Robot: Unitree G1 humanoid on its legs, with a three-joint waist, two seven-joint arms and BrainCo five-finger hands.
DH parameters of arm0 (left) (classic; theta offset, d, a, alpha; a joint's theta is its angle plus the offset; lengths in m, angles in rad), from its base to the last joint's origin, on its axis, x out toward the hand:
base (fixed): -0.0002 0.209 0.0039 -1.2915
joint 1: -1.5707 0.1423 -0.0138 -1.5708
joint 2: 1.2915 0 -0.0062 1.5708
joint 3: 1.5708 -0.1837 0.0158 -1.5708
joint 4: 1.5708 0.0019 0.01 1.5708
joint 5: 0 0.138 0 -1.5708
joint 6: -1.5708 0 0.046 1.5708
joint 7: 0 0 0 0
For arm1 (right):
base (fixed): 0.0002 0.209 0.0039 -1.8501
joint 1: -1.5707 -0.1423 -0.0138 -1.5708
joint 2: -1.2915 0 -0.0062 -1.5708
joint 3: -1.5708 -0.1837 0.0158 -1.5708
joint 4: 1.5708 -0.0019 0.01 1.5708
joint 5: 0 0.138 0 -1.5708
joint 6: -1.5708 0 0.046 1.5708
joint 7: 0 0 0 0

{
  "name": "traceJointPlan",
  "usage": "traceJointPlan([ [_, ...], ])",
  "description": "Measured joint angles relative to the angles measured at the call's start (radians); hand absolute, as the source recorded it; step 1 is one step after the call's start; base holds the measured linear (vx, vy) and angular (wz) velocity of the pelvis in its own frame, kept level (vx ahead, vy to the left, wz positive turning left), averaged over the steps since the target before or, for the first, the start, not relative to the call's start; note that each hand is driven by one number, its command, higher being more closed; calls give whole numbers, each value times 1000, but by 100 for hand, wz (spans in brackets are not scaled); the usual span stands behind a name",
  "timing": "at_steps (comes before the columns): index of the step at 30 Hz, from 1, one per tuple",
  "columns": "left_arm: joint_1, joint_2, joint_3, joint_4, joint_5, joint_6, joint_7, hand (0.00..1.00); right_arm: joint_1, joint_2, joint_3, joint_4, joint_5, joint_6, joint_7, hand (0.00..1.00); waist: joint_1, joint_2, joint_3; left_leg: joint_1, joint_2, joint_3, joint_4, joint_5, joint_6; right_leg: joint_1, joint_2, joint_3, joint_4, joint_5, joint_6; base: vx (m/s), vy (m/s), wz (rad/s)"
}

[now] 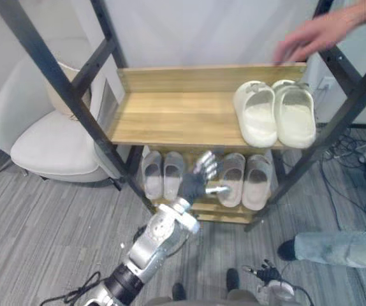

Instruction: Organize the slippers on the shoe rack

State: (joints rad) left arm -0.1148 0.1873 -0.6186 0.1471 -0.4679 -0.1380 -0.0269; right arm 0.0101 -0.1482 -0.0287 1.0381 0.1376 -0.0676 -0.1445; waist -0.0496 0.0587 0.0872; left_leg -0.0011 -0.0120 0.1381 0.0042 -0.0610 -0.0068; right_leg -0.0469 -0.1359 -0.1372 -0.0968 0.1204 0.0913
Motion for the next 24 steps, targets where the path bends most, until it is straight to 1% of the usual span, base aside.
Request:
traceJointPlan([
  [1,4,-1,0,23,9,1,-1,0,0,1,1,0,0,0,0,0,0,-1,-1,0,0,-1,0,0,0,0,0,-1,0,0,0,-1,-26,3],
  [3,22,-11,22,209,118,23,1,0,2,5,3,0,-2,0,-2,0,-1,-10,-3,1,3,-9,0,0,-3,5,4,-4,0,-3,0,4,-24,8],
  [5,32,-15,52,289,141,32,2,0,3,10,2,0,-2,0,-4,0,-1,-18,-4,2,5,-10,0,0,-3,6,6,-4,1,-4,0,2,-9,3],
  [6,43,-21,113,407,197,42,21,0,9,23,2,0,-10,0,-9,0,0,-30,-9,3,8,-9,0,-1,-5,7,9,-3,3,-4,-1,14,-27,-3],
  [9,52,-29,196,539,236,51,48,0,9,37,2,3,-12,0,-12,0,0,-44,-14,8,11,-5,1,0,-6,11,12,-1,4,-5,-1,11,-21,-5],
  [10,52,-42,259,643,280,63,73,0,9,40,0,11,-13,0,-14,0,1,-54,-13,18,11,1,1,-1,-8,17,12,5,3,-5,-1,-8,-9,-11],
  [13,52,-43,340,794,348,74,95,0,5,42,-3,43,-19,0,-19,0,5,-68,-13,29,11,13,1,-3,-10,23,12,13,0,-5,-1,-31,-8,-11],
  [16,60,-47,389,862,402,95,112,0,10,47,-8,46,-19,0,-24,0,7,-77,-13,39,14,17,1,-6,-15,33,14,16,0,-6,-2,-34,-13,-6],
  [17,72,-46,409,877,426,106,119,0,12,51,-11,50,-19,1,-26,0,7,-81,-16,40,16,20,1,-14,-24,32,16,17,0,-7,-4,-36,-21,-6],
  [18,81,-47,428,886,465,110,133,0,11,53,-11,50,-20,2,-27,0,9,-82,-16,39,18,22,1,-15,-25,30,17,18,0,-8,-5,-36,-21,-6],
  [20,94,-50,446,886,490,115,141,0,11,58,-27,50,-21,5,-27,0,11,-83,-16,41,21,32,1,-17,-27,28,20,27,0,-9,-6,-31,-21,-14],
  [21,99,-51,452,887,508,120,144,0,10,62,-43,55,-21,7,-28,0,19,-82,-17,42,23,41,2,-19,-28,23,24,38,0,-11,-4,-27,-21,-20],
  [22,99,-52,456,887,510,122,145,0,10,63,-44,56,-21,8,-28,0,21,-82,-17,41,24,43,2,-19,-29,22,24,39,0,-12,-2,-18,-28,-16],
  [24,99,-61,493,889,529,128,157,0,4,61,-48,77,-22,8,-28,0,28,-81,-17,40,27,43,2,-20,-31,20,27,40,0,-14,-2,-1,-12,-2],
])
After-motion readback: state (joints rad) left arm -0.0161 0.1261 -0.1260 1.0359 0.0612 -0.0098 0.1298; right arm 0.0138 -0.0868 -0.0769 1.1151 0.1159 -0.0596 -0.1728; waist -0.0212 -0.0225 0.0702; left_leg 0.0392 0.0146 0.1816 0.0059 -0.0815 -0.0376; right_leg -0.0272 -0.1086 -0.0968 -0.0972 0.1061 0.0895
